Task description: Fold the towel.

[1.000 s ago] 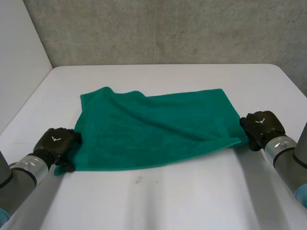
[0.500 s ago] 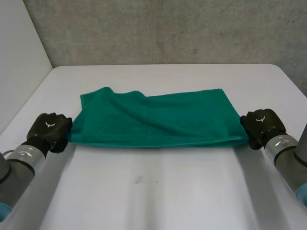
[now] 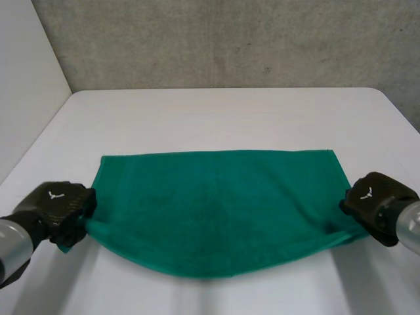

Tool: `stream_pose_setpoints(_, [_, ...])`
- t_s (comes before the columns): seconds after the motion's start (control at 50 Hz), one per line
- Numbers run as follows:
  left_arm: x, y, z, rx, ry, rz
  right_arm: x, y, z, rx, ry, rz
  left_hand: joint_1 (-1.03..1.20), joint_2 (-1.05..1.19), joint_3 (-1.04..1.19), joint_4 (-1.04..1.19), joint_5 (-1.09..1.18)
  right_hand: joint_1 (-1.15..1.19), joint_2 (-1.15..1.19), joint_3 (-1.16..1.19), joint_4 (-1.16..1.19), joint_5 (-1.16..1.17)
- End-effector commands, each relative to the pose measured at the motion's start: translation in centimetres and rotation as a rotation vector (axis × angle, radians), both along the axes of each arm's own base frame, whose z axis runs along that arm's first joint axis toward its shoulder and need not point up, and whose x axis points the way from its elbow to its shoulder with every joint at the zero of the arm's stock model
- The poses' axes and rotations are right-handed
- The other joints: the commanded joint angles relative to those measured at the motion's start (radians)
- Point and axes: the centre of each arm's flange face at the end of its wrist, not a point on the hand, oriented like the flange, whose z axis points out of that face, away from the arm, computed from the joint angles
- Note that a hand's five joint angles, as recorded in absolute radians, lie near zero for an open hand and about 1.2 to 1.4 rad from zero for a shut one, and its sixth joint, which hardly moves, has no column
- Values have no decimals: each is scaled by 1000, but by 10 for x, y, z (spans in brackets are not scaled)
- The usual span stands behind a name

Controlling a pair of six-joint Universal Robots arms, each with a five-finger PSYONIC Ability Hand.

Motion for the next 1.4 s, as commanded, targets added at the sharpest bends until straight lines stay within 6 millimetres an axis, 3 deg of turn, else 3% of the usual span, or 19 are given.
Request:
stream_pose_setpoints(0.02, [-2, -35, -31, 79, 2, -1, 8, -51, -28, -76, -87, -62, 281, 200, 207, 190, 262, 416, 218, 216, 204, 221])
stream_pose_setpoints(0.18, [-11, -83, -42, -22, -5, 26, 20, -108, -49, -113, -190, -130, 281, 200, 207, 190, 262, 416, 218, 216, 204, 221])
stream_pose_setpoints(0.2, [-10, -107, -45, -76, -17, 94, 23, -118, -51, -131, -193, -139, 281, 200, 207, 190, 262, 416, 218, 216, 204, 221])
stream_pose_setpoints(0.26, [-11, -117, -48, -84, -22, 118, 31, -136, -54, -176, -191, -153, 281, 200, 207, 190, 262, 416, 218, 216, 204, 221])
stream_pose_setpoints(0.28, [-13, -131, -51, -103, -33, 135, 33, -141, -54, -190, -192, -154, 281, 200, 207, 190, 262, 416, 218, 216, 204, 221])
stream_pose_setpoints(0.34, [-14, -135, -52, -109, -34, 138, 38, -154, -56, -222, -199, -155, 281, 200, 207, 190, 262, 416, 218, 216, 204, 221])
stream_pose_setpoints(0.4, [-24, -158, -58, -136, -23, 123, 43, -170, -61, -251, -214, -154, 281, 200, 207, 190, 262, 416, 218, 216, 204, 221])
stream_pose_setpoints(0.5, [-36, -177, -64, -170, -12, 101, 57, -191, -68, -301, -261, -147, 281, 200, 207, 190, 262, 416, 218, 216, 204, 221])
stream_pose_setpoints(0.66, [-46, -205, -68, -253, 3, 87, 60, -217, -78, -374, -279, -187, 281, 200, 207, 190, 262, 416, 218, 216, 204, 221])
stream_pose_setpoints(0.82, [-54, -216, -80, -297, 8, 69, 60, -231, -94, -392, -271, -212, 281, 200, 207, 190, 262, 416, 218, 216, 204, 221])
stream_pose_setpoints(0.86, [-54, -215, -83, -291, 5, 66, 61, -232, -97, -391, -265, -222, 48, -33, -26, -43, 29, 416, 218, 216, 204, 221])
stream_pose_setpoints(0.94, [-58, -211, -83, -289, 4, 58, 61, -233, -93, -410, -259, -259, -932, -1013, -1005, -1022, -951, -655, -853, -855, -868, -850])
stream_pose_setpoints(0.96, [-62, -208, -81, -291, 4, 50, 61, -233, -92, -412, -261, -268, -920, -1000, -993, -1010, -939, -806, -1004, -1006, -1018, -1001])
stream_pose_setpoints(1.04, [-72, -201, -61, -326, 18, 24, 62, -232, -86, -420, -282, -276, -941, -1022, -1014, -1032, -960, -806, -1004, -1006, -1018, -1001])
stream_pose_setpoints(1.14, [-71, -197, -37, -370, 29, 26, 60, -227, -40, -452, -420, -311, -941, -1022, -1014, -1032, -960, -806, -1004, -1006, -1018, -1001])
stream_pose_setpoints(1.2, [-70, -192, -26, -384, 31, 26, 58, -223, -32, -441, -445, -312, -941, -1022, -1014, -1032, -960, -806, -1004, -1006, -1018, -1001])
stream_pose_setpoints(1.24, [-69, -188, -23, -382, 33, 25, 55, -219, -28, -425, -464, -310, -941, -1022, -1014, -1032, -960, -806, -1004, -1006, -1018, -1001])
stream_pose_setpoints(1.34, [-68, -182, -24, -375, 30, 24, 57, -186, -4, -361, -508, -201, -934, -1015, -1008, -1025, -953, -806, -1004, -1006, -1018, -1001])
stream_pose_setpoints(1.4, [-68, -182, -26, -373, 28, 23, 56, -175, -4, -325, -510, -184, -928, -1009, -1002, -1019, -948, -806, -1004, -1006, -1018, -1001])
